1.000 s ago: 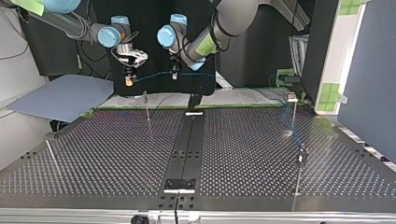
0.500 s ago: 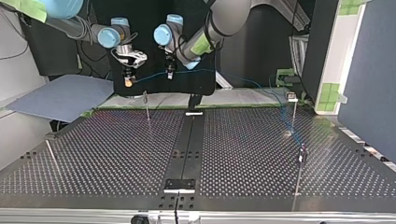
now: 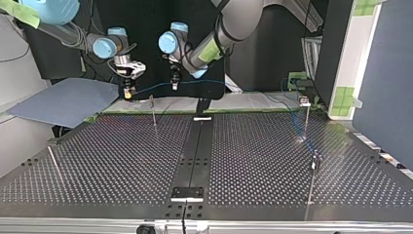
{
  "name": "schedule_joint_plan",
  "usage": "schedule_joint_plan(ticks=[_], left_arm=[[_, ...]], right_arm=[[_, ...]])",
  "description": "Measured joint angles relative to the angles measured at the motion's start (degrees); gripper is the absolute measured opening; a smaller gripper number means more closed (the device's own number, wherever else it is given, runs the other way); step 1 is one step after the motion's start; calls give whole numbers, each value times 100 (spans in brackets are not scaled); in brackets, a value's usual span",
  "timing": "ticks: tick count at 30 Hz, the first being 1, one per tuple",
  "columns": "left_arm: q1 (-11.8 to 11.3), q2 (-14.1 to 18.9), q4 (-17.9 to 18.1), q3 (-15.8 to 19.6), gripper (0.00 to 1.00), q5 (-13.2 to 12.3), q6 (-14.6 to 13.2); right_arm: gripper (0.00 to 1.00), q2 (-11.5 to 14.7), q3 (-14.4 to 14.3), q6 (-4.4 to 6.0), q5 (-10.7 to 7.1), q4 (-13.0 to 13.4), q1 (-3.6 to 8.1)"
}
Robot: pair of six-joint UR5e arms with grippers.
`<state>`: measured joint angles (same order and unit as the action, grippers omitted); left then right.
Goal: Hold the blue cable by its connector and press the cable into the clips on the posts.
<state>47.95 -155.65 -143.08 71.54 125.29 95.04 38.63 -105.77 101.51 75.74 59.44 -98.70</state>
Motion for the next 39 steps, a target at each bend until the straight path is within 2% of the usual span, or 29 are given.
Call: schedule_joint_plan(ticks=[10, 18, 28, 34, 39], left_arm=[[-93, -225, -48, -439, 0, -226, -3], [-141, -231, -58, -622, 0, -326, 24], [-149, -245, -57, -625, 0, -412, 46], [-174, -309, -68, -669, 0, -506, 51], [-187, -511, -146, -865, 0, -590, 94]], right_arm=[[0, -15, 125, 87, -248, 34, 211], [0, -28, 188, 231, -437, 92, 310], [0, -41, 200, 335, -412, 108, 410], [0, -100, 286, 344, -384, 105, 464], [0, -250, 400, 312, -385, 70, 490]])
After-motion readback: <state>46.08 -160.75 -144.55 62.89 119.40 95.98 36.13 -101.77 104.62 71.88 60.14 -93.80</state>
